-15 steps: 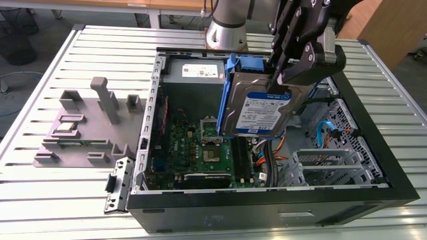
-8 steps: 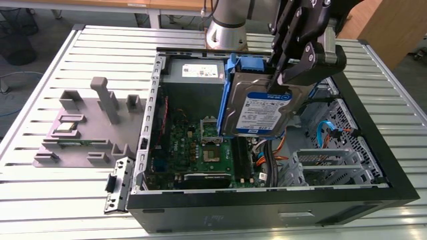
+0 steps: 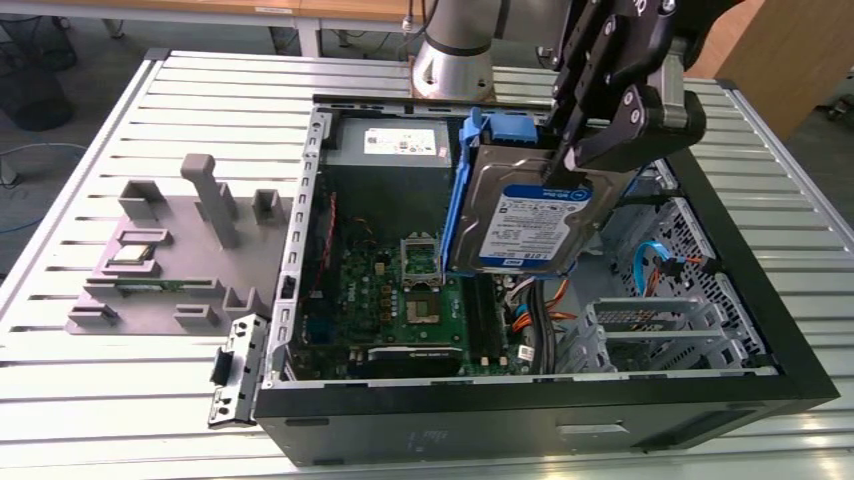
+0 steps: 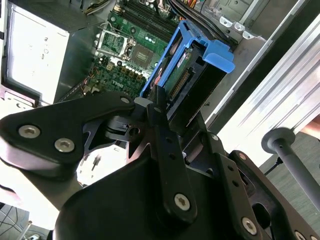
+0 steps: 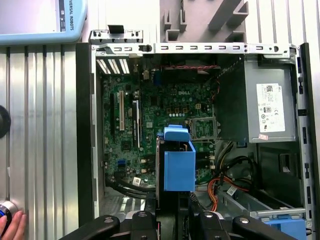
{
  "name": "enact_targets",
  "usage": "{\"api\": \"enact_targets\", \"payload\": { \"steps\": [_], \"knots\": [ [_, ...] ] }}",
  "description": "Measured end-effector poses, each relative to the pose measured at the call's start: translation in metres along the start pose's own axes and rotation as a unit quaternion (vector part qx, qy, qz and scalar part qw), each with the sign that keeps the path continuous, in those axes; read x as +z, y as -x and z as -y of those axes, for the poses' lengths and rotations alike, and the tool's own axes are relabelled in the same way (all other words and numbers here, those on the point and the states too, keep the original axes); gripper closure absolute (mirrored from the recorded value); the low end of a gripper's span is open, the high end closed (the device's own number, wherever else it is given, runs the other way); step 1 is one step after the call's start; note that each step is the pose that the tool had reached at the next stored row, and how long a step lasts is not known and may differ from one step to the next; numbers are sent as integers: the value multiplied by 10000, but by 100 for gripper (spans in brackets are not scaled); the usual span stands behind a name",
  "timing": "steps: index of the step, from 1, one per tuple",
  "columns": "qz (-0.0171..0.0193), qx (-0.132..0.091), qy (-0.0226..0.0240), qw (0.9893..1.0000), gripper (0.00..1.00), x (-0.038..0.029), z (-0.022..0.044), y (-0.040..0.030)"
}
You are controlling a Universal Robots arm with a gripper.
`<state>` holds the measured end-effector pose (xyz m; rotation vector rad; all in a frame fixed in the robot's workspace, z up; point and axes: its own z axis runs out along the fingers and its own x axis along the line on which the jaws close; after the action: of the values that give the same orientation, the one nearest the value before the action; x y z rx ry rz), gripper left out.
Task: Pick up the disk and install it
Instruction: 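Pick up the disk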
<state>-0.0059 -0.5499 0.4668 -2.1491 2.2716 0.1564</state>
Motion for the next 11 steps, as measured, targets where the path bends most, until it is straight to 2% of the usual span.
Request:
{"api": "enact_targets", "payload": {
  "steps": [8,11],
  "knots": [
    [0,0,0,10000,65,-8,135,8],
    [0,0,0,10000,65,-10,162,10]
  ]
}}
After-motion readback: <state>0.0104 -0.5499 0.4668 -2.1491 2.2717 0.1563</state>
